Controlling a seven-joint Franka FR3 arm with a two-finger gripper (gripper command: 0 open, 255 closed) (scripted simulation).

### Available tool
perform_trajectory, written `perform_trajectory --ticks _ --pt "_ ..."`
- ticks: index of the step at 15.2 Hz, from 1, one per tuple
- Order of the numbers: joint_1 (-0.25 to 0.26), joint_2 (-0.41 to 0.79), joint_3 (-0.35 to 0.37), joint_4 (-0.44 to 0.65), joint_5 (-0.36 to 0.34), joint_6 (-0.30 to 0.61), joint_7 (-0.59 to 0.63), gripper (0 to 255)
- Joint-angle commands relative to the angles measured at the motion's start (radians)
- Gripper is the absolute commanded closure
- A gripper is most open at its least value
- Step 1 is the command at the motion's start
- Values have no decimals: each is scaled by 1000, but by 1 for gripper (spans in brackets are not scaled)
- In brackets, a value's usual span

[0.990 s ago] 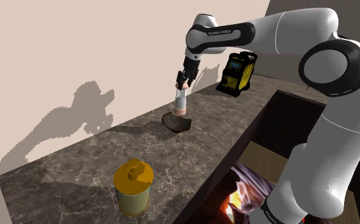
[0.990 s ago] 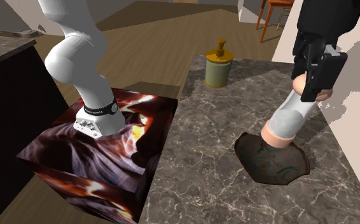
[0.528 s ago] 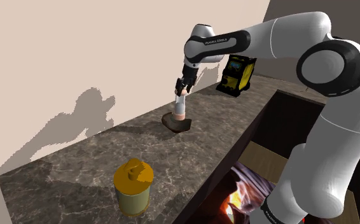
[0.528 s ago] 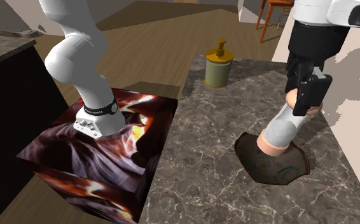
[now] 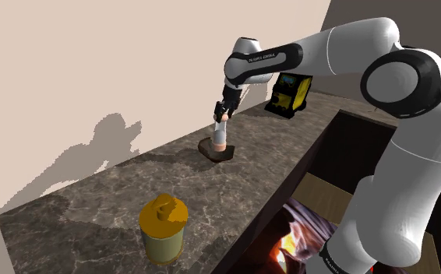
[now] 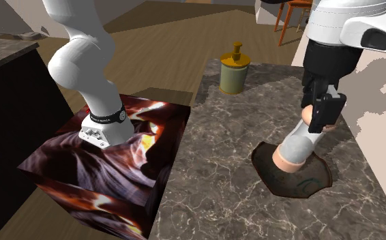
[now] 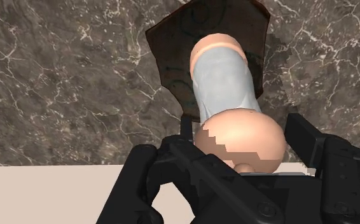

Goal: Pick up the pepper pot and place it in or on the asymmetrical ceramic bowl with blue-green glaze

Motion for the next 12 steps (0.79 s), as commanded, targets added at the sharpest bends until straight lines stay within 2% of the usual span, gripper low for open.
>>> perform_trajectory --ticks 1,3,4,9,12 --pt "0 0 0 0 0 1 0 255" --pt "0 0 0 0 0 1 0 255" --pt "0 0 0 0 0 1 0 0" --pt "0 0 0 0 0 1 0 0" --pt "2 -39 -1 54 -19 -90 13 0"
